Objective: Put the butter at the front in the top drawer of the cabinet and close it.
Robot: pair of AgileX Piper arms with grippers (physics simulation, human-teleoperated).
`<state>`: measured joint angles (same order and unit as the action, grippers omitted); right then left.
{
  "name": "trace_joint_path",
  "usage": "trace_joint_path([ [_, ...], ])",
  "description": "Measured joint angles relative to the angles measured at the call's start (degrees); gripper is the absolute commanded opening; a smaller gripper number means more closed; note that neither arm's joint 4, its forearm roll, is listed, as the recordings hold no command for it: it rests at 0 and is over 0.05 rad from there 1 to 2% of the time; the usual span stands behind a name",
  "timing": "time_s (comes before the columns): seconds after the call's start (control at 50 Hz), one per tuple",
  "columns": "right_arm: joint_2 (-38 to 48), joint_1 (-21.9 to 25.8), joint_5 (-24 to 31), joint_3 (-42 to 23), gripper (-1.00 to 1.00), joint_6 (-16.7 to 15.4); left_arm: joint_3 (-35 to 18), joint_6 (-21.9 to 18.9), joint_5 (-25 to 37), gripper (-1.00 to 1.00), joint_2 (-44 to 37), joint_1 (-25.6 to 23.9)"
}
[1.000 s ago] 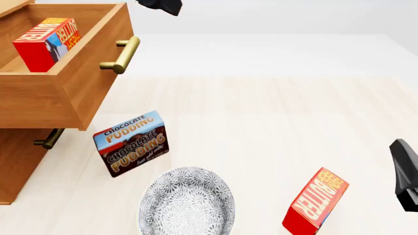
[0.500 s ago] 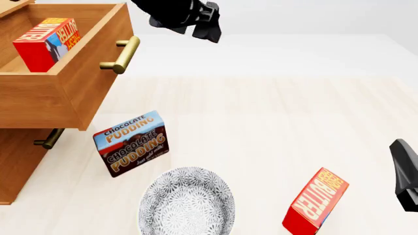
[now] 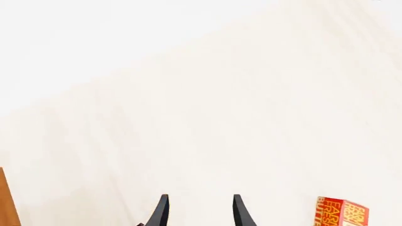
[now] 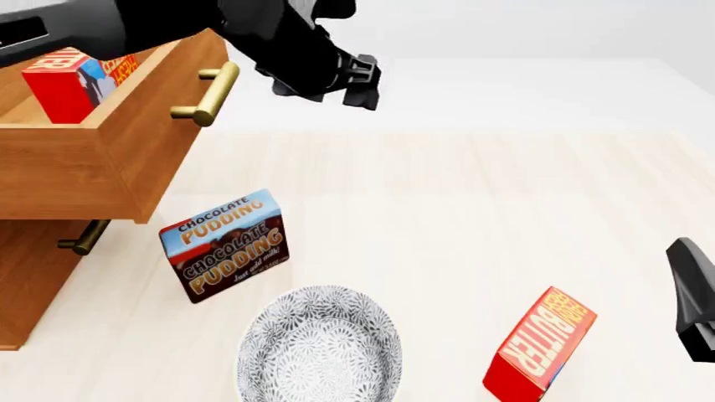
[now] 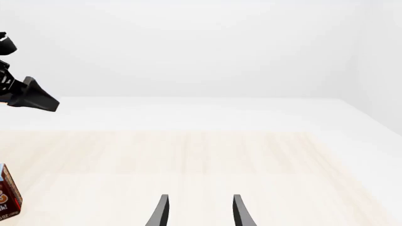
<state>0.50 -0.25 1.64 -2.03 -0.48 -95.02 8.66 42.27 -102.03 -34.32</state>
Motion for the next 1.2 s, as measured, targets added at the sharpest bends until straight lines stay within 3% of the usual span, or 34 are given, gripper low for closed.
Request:
trace_joint_path([
  [1.2,0.0,0.0,0.0,0.0,1.00,0.0,10.0,2.1,-5.7,1.00,1.0,9.6],
])
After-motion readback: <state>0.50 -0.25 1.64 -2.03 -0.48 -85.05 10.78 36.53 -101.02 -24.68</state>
